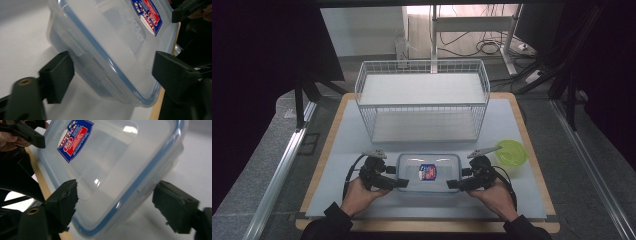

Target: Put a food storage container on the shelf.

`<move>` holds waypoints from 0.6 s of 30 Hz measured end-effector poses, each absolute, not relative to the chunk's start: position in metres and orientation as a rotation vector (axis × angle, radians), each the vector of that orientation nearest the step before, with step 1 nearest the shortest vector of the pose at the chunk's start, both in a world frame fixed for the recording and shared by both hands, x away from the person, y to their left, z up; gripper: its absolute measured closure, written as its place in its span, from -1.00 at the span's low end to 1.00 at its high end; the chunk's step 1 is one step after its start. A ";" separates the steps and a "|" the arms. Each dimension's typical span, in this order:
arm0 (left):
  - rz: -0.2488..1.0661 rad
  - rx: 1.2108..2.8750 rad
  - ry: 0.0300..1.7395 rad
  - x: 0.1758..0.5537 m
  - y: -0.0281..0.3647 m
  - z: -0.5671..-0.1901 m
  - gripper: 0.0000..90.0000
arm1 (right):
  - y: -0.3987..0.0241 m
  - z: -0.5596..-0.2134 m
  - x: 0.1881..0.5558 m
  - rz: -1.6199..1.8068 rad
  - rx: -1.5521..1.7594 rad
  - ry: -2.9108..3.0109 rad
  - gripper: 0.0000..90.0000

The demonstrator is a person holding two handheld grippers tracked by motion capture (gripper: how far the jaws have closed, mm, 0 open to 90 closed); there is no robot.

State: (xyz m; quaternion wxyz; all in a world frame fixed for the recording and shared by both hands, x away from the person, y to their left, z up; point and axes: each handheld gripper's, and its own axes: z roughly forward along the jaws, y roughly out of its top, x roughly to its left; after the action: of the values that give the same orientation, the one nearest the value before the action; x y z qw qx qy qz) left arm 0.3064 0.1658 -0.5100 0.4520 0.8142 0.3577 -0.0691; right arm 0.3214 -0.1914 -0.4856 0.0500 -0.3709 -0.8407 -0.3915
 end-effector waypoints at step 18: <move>-0.177 1.873 0.917 0.294 0.178 -0.509 0.07 | -0.213 -0.481 0.310 -1.324 -1.196 -2.437 0.14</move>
State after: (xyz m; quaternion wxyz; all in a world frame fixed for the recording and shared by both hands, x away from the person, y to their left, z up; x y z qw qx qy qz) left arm 0.2945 0.1783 -0.5087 0.5008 0.7746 0.3793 -0.0731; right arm 0.3097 -0.2126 -0.4806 0.0606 -0.3952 -0.8054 -0.4377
